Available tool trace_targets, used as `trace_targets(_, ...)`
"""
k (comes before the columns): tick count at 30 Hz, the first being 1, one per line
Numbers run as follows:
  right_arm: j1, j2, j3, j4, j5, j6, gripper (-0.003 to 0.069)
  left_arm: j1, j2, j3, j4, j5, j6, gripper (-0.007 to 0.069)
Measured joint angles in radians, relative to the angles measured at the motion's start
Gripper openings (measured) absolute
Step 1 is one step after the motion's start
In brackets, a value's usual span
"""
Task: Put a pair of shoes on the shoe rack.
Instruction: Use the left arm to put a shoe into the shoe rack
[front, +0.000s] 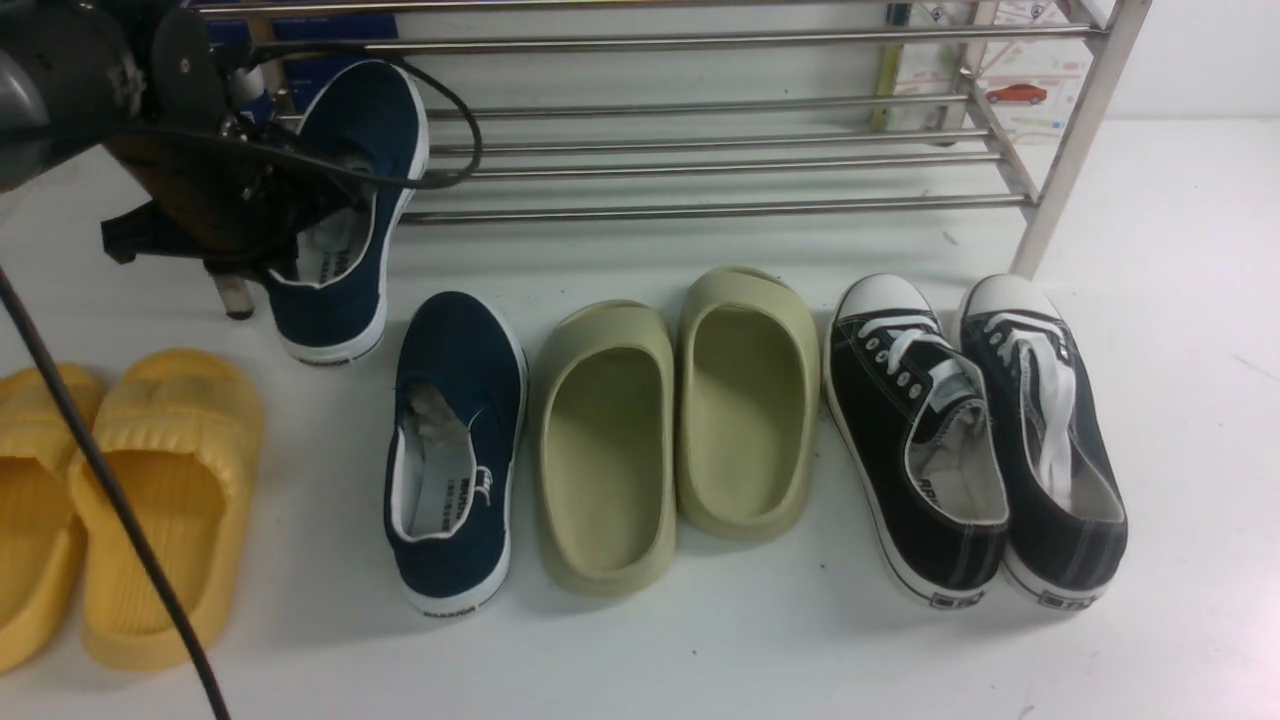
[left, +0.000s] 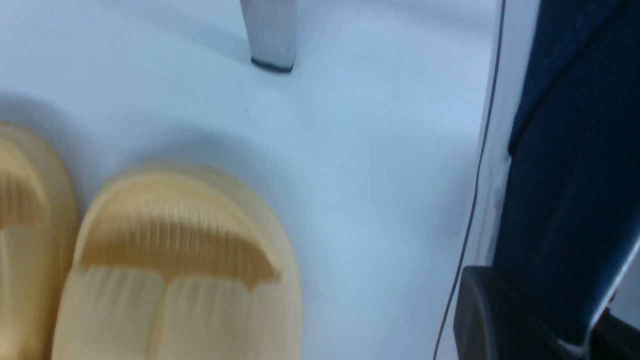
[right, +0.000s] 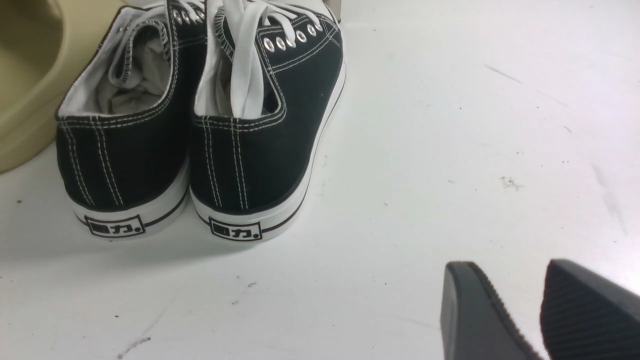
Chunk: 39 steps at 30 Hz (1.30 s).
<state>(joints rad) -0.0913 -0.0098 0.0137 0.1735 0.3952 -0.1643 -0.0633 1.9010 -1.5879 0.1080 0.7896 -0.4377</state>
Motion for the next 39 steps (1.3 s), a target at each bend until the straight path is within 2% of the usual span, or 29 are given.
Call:
trace_targets(5,0.000,0.000,0.000,0.000,0.000,0.000,0.0246,0.006,0.082,-0.103,0.035,0.006,-0.006,0.0014)
trace_targets(12,0.000,0.000,0.000,0.000,0.000,0.000,0.0246,0.007,0.112,-0.137,0.064,0.007,-0.053,0.0031)
trace_targets(14,0.000,0.000,0.000,0.000,0.000,0.000,0.0246,0.007,0.113,-0.137,0.082,0.006,-0.072,0.0062)
trace_targets(23,0.000,0.000,0.000,0.000,0.000,0.000,0.0246,0.007,0.101,-0.147,0.122,-0.015,-0.091,0.0362)
trace_targets(27,0.000,0.000,0.000,0.000,0.000,0.000,0.0246,0.007,0.052,-0.148,0.122,0.060,-0.088,0.0397)
trace_targets(31,0.000,0.000,0.000,0.000,0.000,0.000,0.0246,0.007,-0.008,-0.149,0.121,0.158,-0.088,0.0391)
trace_targets(33,0.000,0.000,0.000,0.000,0.000,0.000,0.0246,0.007,-0.044,-0.150,0.097,0.244,-0.080,0.0356)
trace_targets(35,0.000,0.000,0.000,0.000,0.000,0.000,0.0246,0.007,-0.051,-0.144,0.068,0.292,-0.064,0.0308)
trace_targets(36,0.000,0.000,0.000,0.000,0.000,0.000,0.0246,0.007,-0.054,-0.118,0.034,0.310,-0.043,0.0244)
trace_targets(39,0.000,0.000,0.000,0.000,0.000,0.000,0.0246,0.007,-0.053,-0.029,-0.010,0.305,-0.026,0.0117)
